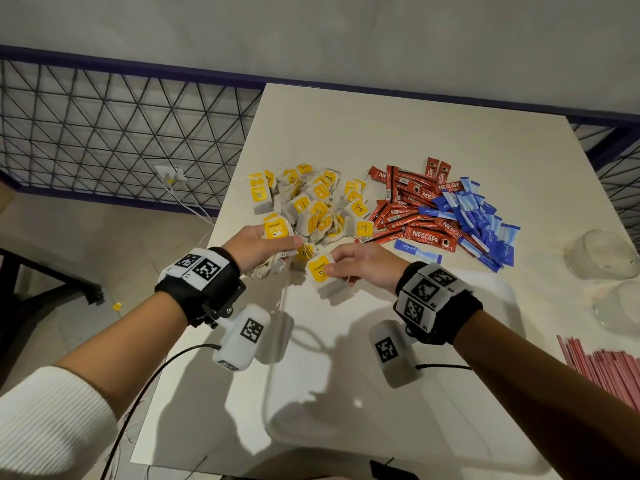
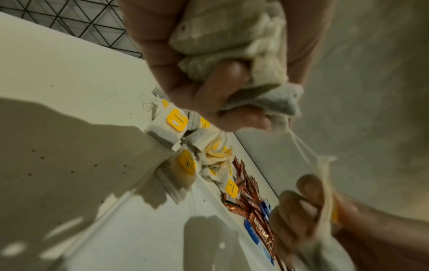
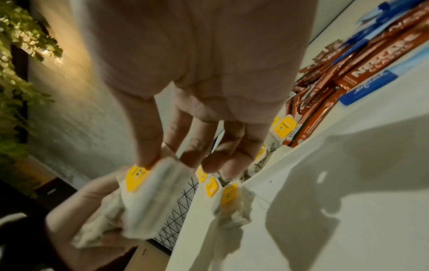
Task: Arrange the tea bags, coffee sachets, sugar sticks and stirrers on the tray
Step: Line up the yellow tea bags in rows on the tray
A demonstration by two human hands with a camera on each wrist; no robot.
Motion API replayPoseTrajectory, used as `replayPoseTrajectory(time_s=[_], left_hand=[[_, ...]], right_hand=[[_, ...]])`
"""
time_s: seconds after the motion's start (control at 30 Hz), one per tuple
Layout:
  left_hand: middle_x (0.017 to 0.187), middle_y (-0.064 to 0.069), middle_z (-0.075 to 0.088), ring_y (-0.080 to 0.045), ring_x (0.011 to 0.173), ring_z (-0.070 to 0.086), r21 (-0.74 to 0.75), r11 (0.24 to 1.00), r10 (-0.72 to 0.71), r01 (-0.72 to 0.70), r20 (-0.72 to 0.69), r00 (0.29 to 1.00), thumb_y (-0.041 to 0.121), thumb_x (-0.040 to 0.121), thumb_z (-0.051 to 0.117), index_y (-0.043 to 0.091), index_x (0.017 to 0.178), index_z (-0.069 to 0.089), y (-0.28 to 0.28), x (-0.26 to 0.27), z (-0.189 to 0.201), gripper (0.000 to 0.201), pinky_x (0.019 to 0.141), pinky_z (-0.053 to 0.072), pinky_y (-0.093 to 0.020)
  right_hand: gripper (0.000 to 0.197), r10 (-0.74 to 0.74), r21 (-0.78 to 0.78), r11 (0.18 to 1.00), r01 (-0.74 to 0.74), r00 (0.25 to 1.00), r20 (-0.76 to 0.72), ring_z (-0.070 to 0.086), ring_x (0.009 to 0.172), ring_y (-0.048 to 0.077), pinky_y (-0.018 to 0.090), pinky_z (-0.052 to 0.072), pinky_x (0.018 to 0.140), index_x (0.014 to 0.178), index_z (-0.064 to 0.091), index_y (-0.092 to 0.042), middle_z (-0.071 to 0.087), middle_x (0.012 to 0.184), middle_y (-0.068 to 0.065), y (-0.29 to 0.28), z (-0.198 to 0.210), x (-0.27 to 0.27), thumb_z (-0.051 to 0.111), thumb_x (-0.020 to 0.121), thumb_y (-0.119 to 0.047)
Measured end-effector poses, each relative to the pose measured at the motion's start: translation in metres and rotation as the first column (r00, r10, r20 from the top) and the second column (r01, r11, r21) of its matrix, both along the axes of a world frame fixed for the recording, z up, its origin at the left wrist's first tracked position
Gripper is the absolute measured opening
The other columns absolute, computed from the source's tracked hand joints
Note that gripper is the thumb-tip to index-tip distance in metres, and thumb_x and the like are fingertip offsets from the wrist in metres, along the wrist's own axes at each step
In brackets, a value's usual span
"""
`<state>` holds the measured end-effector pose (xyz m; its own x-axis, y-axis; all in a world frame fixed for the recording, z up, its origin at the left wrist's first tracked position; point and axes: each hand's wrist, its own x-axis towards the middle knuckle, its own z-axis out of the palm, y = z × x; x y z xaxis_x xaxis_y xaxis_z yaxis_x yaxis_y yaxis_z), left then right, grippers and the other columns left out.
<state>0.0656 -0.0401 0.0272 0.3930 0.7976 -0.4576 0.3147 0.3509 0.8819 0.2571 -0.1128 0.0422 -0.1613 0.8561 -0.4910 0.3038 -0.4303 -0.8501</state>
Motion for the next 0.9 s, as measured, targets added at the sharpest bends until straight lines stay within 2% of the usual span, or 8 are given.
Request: replayPoseTrajectory(time_s=[0.1,0.23,0.3,0.47,0.53,0.67,0.8,0.9], left_hand=[[0.083,0.006,0.072,-0.016,0.087,0.063,0.0,0.999,-0.045,0.045,-0.009,0.999,0.017,0.079,0.07,0.018,0.085,0.07,-0.003,0.002,-0.011,0.006,0.093,0.045,-0.031],[0.065,0.022,0.068,0.008,0.068,0.063,-0.012,0.994,-0.112,0.112,-0.002,0.994,0.007,0.081,0.068,0.021,0.093,0.067,-0.014,0.004,-0.028,0.018,0.071,0.047,-0.006],[0.061,0.022,0.067,0.009,0.062,0.061,-0.034,0.992,-0.121,0.12,-0.005,0.993,0.004,0.08,0.068,0.019,0.093,0.067,-0.017,0.002,-0.038,0.02,0.063,0.046,-0.003],[0.061,0.015,0.068,-0.01,0.07,0.059,-0.132,0.98,-0.159,0.15,-0.054,0.986,0.016,0.062,0.081,0.024,0.071,0.07,-0.014,-0.008,-0.055,0.016,0.075,0.049,-0.019],[0.069,0.008,0.07,-0.014,0.072,0.063,-0.198,0.96,-0.2,0.198,0.013,0.98,0.015,0.057,0.086,0.016,0.08,0.071,-0.013,-0.012,-0.058,0.027,0.072,0.053,-0.021],[0.071,0.011,0.066,-0.002,0.066,0.058,-0.168,0.939,-0.311,0.3,-0.045,0.949,0.007,0.073,0.078,0.019,0.077,0.069,-0.013,-0.019,-0.052,0.015,0.065,0.047,-0.008],[0.083,-0.003,0.07,-0.011,0.07,0.06,-0.163,0.92,-0.373,0.356,-0.089,0.923,0.018,0.066,0.082,0.023,0.071,0.072,-0.007,-0.024,-0.053,0.013,0.082,0.051,-0.031],[0.069,0.008,0.069,-0.008,0.067,0.061,-0.14,0.923,-0.375,0.358,-0.123,0.919,0.012,0.07,0.08,0.028,0.059,0.073,0.001,-0.029,-0.06,0.021,0.089,0.049,-0.035]], right_hand=[[0.014,-0.03,0.037,0.999,0.032,0.998,-0.056,0.048,0.061,0.002,0.016,0.039,0.059,0.075,0.06,-0.019,0.054,0.07,-0.004,0.0,0.002,-0.007,0.062,0.086,-0.011],[0.022,-0.162,0.018,0.986,0.167,0.973,-0.163,0.043,0.048,0.003,0.019,0.035,0.054,0.067,0.058,-0.015,0.053,0.054,-0.008,0.0,-0.007,-0.017,0.059,0.087,-0.006],[0.021,-0.218,-0.016,0.976,0.218,0.963,-0.161,0.039,0.05,0.007,0.019,0.034,0.051,0.068,0.056,-0.013,0.052,0.059,-0.002,0.0,-0.014,-0.024,0.058,0.088,-0.005],[0.025,-0.277,-0.083,0.959,0.271,0.957,-0.086,0.039,0.048,0.007,0.016,0.035,0.046,0.065,0.055,-0.012,0.053,0.057,-0.003,-0.001,-0.03,-0.037,0.058,0.089,-0.011],[0.026,-0.283,-0.103,0.955,0.279,0.959,-0.028,0.04,0.05,0.007,0.018,0.037,0.05,0.063,0.055,-0.013,0.053,0.047,-0.011,0.0,-0.034,-0.04,0.058,0.089,-0.014],[0.022,-0.288,-0.129,0.947,0.294,0.956,0.062,0.041,0.053,0.011,0.022,0.035,0.051,0.067,0.053,-0.014,0.055,0.058,-0.005,0.007,-0.037,-0.046,0.057,0.089,-0.016],[0.026,-0.258,-0.112,0.954,0.279,0.95,0.174,0.041,0.053,0.011,0.022,0.035,0.05,0.065,0.049,-0.015,0.054,0.062,-0.002,0.018,-0.039,-0.049,0.055,0.09,-0.016],[0.024,-0.228,-0.103,0.96,0.261,0.938,0.26,0.044,0.053,0.01,0.02,0.037,0.048,0.067,0.047,-0.019,0.056,0.062,-0.004,0.025,-0.044,-0.05,0.054,0.09,-0.019]])
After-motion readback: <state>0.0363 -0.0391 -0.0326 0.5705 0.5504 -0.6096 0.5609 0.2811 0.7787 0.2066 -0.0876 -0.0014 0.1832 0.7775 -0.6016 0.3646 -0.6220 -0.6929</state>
